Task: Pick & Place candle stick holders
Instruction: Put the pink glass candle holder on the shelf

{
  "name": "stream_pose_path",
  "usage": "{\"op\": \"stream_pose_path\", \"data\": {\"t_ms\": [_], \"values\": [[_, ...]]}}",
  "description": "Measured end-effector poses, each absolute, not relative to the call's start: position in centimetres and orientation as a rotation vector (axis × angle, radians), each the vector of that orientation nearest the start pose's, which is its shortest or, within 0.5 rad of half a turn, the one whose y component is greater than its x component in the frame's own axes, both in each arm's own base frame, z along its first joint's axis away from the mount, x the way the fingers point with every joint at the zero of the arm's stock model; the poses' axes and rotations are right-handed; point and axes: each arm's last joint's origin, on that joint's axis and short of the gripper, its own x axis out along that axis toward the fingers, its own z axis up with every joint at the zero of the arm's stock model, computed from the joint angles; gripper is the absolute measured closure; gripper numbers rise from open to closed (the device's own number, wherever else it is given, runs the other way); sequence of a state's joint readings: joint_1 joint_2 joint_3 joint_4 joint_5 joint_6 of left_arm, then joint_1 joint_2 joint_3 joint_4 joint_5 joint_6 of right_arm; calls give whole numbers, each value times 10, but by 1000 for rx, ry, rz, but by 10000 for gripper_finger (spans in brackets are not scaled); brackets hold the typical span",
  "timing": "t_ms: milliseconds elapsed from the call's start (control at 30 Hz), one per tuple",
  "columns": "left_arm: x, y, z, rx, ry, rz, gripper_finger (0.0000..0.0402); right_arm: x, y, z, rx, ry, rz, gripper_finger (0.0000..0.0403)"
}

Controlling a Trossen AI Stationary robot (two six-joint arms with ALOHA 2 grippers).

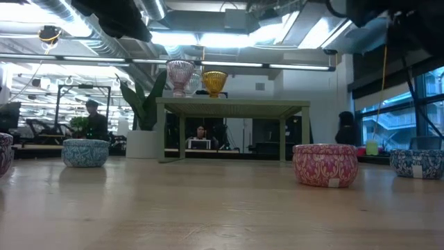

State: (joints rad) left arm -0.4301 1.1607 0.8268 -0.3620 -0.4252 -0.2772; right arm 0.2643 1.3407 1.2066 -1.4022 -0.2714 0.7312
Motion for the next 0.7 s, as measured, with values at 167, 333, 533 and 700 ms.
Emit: {"op": "stream_pose_path", "data": {"t_ms": [167, 333, 533, 700], "values": [[222, -89, 262, -6, 618, 91, 272, 201, 79, 278, 571, 1648, -168, 225], [222, -88, 262, -5, 614, 100, 272, 190, 103, 269, 627, 1716, -172, 225], [222, -87, 263, 14, 597, 157, 272, 180, 135, 253, 621, 1680, -105, 224], [222, -86, 263, 17, 586, 189, 272, 177, 154, 237, 702, 1612, -72, 224]]}}
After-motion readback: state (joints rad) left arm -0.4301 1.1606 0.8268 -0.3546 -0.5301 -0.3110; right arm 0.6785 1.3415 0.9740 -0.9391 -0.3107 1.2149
